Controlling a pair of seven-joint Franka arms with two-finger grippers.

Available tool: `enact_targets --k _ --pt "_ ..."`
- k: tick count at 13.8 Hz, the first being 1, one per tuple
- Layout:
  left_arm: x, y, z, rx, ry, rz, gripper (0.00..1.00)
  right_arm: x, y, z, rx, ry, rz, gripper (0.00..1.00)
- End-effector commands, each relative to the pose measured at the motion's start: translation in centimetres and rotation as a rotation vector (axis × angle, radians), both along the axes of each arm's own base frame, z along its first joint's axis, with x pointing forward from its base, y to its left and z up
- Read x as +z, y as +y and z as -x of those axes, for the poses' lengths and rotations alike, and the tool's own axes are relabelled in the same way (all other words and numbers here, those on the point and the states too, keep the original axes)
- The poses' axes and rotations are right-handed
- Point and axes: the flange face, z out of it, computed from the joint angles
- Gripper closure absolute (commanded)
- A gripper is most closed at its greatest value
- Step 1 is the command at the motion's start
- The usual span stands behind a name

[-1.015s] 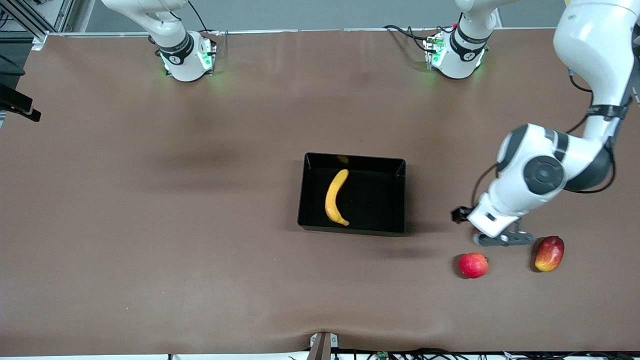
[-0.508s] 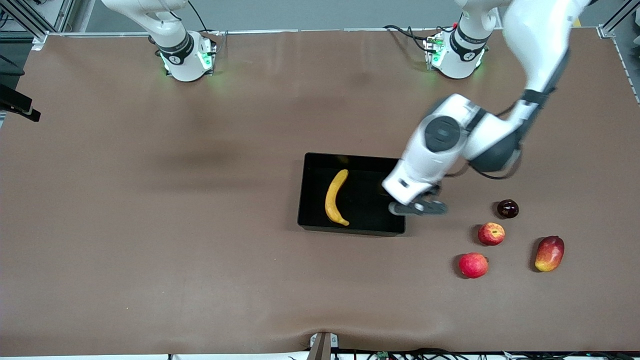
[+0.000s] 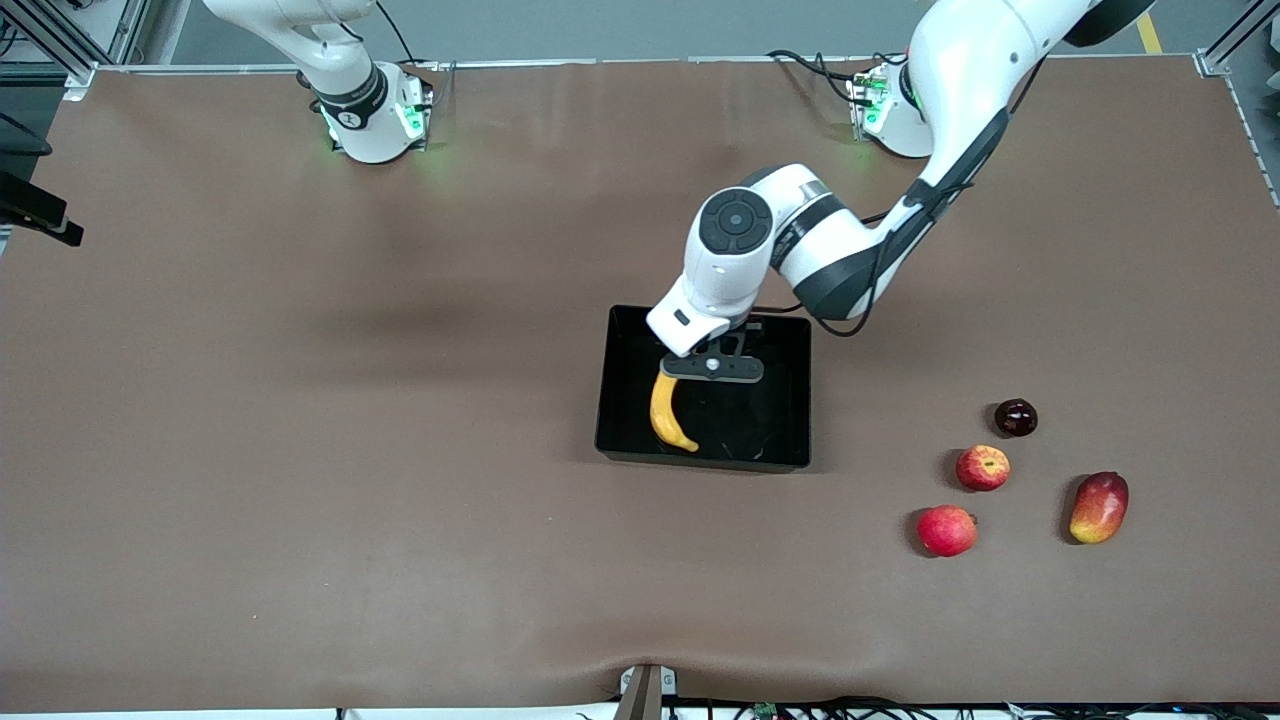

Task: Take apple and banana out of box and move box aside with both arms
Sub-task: 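Move the left gripper back into the tray over the banana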

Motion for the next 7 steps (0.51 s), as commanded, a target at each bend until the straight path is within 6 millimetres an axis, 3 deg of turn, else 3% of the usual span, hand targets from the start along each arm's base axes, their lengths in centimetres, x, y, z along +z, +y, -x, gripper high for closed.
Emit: enact_targets --k 1,5,7 --pt "-2.5 -1.1 -0.7 -0.019 -0.040 0.030 0.00 0.5 -0.1 -0.5 -0.007 -0.007 -0.002 0.00" --pt "-7.3 -2.0 0.0 0.000 -0.040 0.001 0.00 0.4 -0.1 -0.5 -0.005 -0.005 0.000 0.00" --pt "-8.5 -2.6 0.3 0.019 -0.041 0.027 0.00 0.4 0.1 -0.5 -0.002 -0.003 0.001 0.00"
